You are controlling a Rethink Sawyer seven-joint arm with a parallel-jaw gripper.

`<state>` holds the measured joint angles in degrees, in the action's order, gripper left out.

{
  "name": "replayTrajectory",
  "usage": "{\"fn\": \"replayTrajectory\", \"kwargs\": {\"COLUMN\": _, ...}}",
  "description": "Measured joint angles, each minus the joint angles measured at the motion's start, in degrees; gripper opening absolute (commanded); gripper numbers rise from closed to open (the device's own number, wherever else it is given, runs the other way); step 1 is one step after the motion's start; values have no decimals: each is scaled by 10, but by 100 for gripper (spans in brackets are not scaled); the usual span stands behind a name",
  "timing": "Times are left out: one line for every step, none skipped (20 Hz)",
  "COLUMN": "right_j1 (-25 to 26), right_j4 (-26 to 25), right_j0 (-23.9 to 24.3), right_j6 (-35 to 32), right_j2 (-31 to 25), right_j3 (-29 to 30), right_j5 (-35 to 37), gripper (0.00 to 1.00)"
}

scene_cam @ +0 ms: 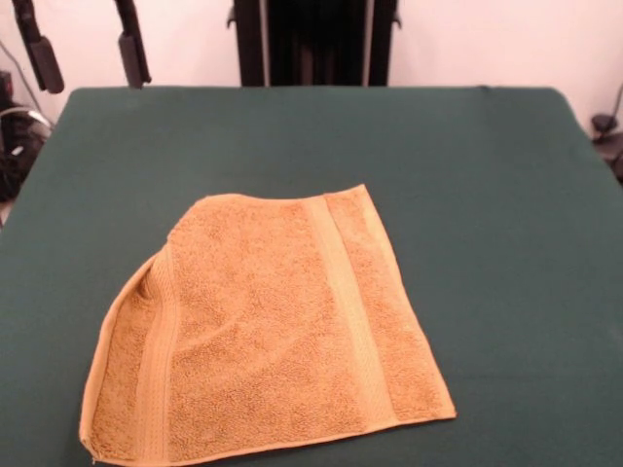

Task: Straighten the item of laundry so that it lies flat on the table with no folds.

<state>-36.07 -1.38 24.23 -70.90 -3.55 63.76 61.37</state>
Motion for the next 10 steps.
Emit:
{"fn": "replayTrajectory", "kwargs": {"right_j1": -3, "right_j4": 0, "right_j0": 0, "right_j6": 0, "right_j2": 0, "right_j3": 5, "right_j5": -1, "gripper": 100}}
{"fn": "replayTrajectory", "kwargs": {"right_j1": -6, "right_j4": 1, "right_j0": 0, "right_j6": 0, "right_j2": 0, "right_j3": 9, "right_j5": -3, "gripper": 100}}
{"fn": "replayTrajectory", "kwargs": {"right_j1": -10, "right_j4": 1, "right_j0": 0, "right_j6": 0, "right_j2": 0, "right_j3": 14, "right_j5": -6, "gripper": 100}}
{"fn": "replayTrajectory", "kwargs": {"right_j1": -12, "right_j4": 1, "right_j0": 0, "right_j6": 0, "right_j2": 0, "right_j3": 18, "right_j5": -8, "gripper": 100}}
{"fn": "replayTrajectory", "kwargs": {"right_j1": -20, "right_j4": 3, "right_j0": 0, "right_j6": 0, "right_j2": 1, "right_j3": 31, "right_j5": -15, "gripper": 100}}
{"fn": "replayTrajectory", "kwargs": {"right_j1": -22, "right_j4": 3, "right_j0": -1, "right_j6": 0, "right_j2": 1, "right_j3": 35, "right_j5": -18, "gripper": 100}}
{"fn": "replayTrajectory", "kwargs": {"right_j1": -26, "right_j4": 4, "right_j0": -1, "right_j6": 0, "right_j2": 2, "right_j3": 41, "right_j5": -23, "gripper": 100}}
{"fn": "replayTrajectory", "kwargs": {"right_j1": -30, "right_j4": 5, "right_j0": -2, "right_j6": 0, "right_j2": 2, "right_j3": 48, "right_j5": -27, "gripper": 100}}
{"fn": "replayTrajectory", "kwargs": {"right_j1": -34, "right_j4": 6, "right_j0": -3, "right_j6": 0, "right_j2": 2, "right_j3": 55, "right_j5": -32, "gripper": 100}}
{"fn": "replayTrajectory", "kwargs": {"right_j1": -36, "right_j4": 6, "right_j0": -4, "right_j6": 0, "right_j2": 2, "right_j3": 58, "right_j5": -35, "gripper": 100}}
